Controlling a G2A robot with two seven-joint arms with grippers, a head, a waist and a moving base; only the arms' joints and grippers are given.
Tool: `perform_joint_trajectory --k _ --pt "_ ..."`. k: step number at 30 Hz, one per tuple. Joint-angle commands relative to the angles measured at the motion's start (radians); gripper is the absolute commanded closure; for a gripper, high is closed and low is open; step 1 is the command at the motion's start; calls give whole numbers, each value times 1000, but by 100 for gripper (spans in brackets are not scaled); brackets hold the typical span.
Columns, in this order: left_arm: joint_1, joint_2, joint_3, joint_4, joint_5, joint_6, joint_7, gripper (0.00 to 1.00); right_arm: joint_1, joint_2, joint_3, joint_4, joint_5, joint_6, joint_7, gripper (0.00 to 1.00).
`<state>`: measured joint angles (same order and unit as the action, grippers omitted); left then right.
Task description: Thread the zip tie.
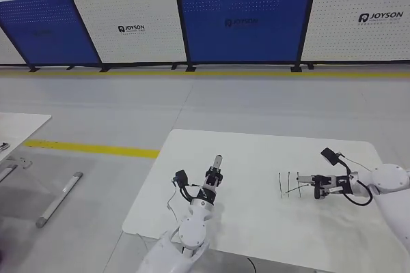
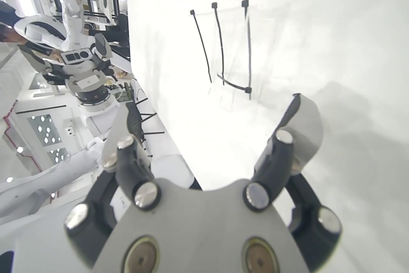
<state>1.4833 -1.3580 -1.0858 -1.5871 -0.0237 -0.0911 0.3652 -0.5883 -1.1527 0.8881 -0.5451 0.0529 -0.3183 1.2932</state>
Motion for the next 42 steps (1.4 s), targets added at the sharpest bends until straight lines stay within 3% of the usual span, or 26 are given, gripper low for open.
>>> perform_joint_trajectory --k 1,2,4,6,12,32,42 --pt "0 0 0 0 0 0 0 0 9 -6 -7 20 -5 1 -7 4" --pt "0 0 0 0 0 0 0 0 13 -10 -11 33 -3 -5 -8 11" --pt "0 0 0 0 0 0 0 0 21 -16 -16 52 -1 -11 -8 44" --pt "0 0 0 0 0 0 0 0 28 -22 -21 71 0 -16 -9 55" --pt "0 0 0 0 0 0 0 0 45 -36 -28 114 12 -22 -2 63" --pt "0 0 0 0 0 0 0 0 84 -65 -32 220 21 -7 -13 66" --pt "0 0 0 0 0 0 0 0 99 -79 -35 256 12 7 -23 82"
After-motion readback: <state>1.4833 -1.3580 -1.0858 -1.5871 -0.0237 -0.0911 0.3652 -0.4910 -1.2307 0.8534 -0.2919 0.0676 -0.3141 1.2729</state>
